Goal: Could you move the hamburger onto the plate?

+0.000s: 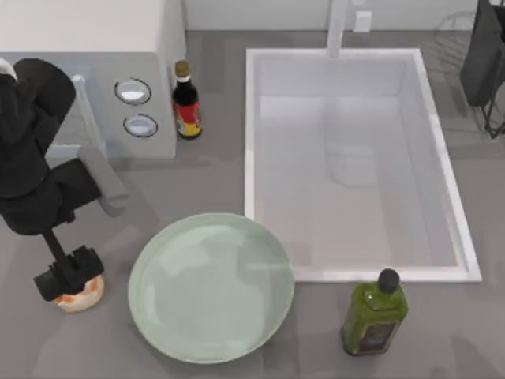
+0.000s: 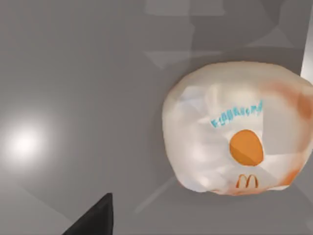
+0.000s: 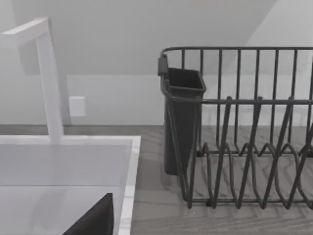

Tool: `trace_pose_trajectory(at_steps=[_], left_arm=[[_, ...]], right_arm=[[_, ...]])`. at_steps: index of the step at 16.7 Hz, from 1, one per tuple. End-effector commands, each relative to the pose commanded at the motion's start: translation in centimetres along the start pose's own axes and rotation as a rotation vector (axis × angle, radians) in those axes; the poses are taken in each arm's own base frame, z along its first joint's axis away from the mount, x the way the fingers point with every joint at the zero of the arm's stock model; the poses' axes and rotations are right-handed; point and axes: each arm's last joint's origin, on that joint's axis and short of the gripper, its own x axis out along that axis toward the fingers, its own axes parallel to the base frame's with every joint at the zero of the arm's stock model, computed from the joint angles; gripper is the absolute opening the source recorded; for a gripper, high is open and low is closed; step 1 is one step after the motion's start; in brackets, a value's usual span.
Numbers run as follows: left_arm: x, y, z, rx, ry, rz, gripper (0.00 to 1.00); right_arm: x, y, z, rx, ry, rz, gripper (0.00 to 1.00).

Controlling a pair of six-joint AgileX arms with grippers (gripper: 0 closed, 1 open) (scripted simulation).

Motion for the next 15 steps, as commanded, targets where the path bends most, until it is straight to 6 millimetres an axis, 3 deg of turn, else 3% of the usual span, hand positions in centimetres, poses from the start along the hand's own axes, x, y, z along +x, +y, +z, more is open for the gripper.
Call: trace_pose_trajectory(at_steps=[3,10,15], left_arm=[[1.1,0.0,0.1,0.005,0.005,-0.005,1.00],[7.6,0.0,0.2,0.006,-0.001,0.001,1.00],[8.0,-0.1,0.1,0.006,0.002,-0.002,1.00]], right_arm=[[0.0,0.0,0.0,0.000,0.000,0.000,1.00],[0.0,0.0,0.0,0.000,0.000,0.000,1.00],[0.0,0.0,0.0,0.000,0.000,0.000,1.00]])
